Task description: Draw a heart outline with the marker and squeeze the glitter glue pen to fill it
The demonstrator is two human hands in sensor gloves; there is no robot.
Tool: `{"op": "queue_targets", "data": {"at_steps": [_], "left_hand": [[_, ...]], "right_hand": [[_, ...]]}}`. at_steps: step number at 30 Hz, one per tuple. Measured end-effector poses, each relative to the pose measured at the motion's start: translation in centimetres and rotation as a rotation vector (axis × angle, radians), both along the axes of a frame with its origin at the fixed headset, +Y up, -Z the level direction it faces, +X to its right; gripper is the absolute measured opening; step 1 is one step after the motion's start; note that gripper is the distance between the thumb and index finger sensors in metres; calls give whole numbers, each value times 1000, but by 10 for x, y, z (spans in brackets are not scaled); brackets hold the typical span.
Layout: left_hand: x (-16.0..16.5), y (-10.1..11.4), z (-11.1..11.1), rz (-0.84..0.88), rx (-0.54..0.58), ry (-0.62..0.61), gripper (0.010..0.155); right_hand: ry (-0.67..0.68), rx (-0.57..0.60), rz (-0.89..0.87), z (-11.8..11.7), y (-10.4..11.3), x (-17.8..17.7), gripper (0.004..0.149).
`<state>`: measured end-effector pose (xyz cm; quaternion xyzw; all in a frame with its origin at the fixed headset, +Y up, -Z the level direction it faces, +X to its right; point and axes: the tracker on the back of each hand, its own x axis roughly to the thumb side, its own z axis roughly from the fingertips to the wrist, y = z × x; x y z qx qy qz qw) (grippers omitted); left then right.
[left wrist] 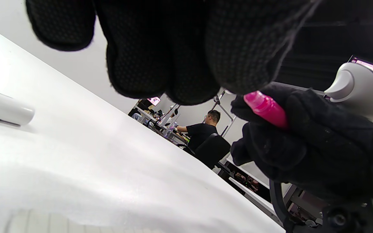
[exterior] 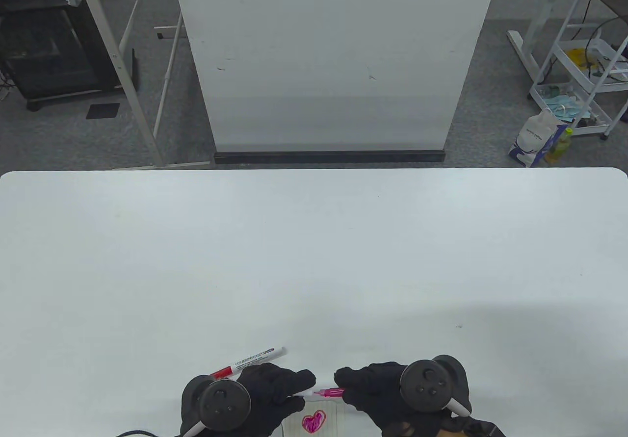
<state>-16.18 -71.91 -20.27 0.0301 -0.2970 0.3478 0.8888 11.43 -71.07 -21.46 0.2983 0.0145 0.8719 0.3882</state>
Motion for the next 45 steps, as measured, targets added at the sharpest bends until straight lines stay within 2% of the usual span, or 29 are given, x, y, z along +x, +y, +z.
{"op": "queue_targets", "data": {"at_steps": [12,19,23,27,32,35,38,40,42,45], "left_hand": [[8,-5,4,33,-30,-63,45],[5,-7,2,156,-89,-81,45],[4,-7,0,163,-95,-86,45],[4,-9,-1,179,-111,-97,45],[5,-8,0,193,-111,-106,45],[4,-8,0,214,-110,-108,44],[5,-8,0,223,-108,-120,44],[5,-8,1,211,-93,-130,44],[5,-8,1,204,-79,-119,44],[4,-9,0,208,-92,-111,44]], "right_hand": [[41,-88,-49,2,-13,-9,48],[93,-171,-73,1,-16,-11,55],[134,-117,-33,3,-10,-13,58],[144,-44,1,6,-6,-14,55],[118,155,51,14,-2,-14,52],[128,196,51,16,0,-15,53],[156,146,35,14,-3,-15,57],[185,52,2,10,-6,-16,59],[153,-70,-56,6,-11,-14,64],[136,-99,-55,3,-12,-13,75]]}}
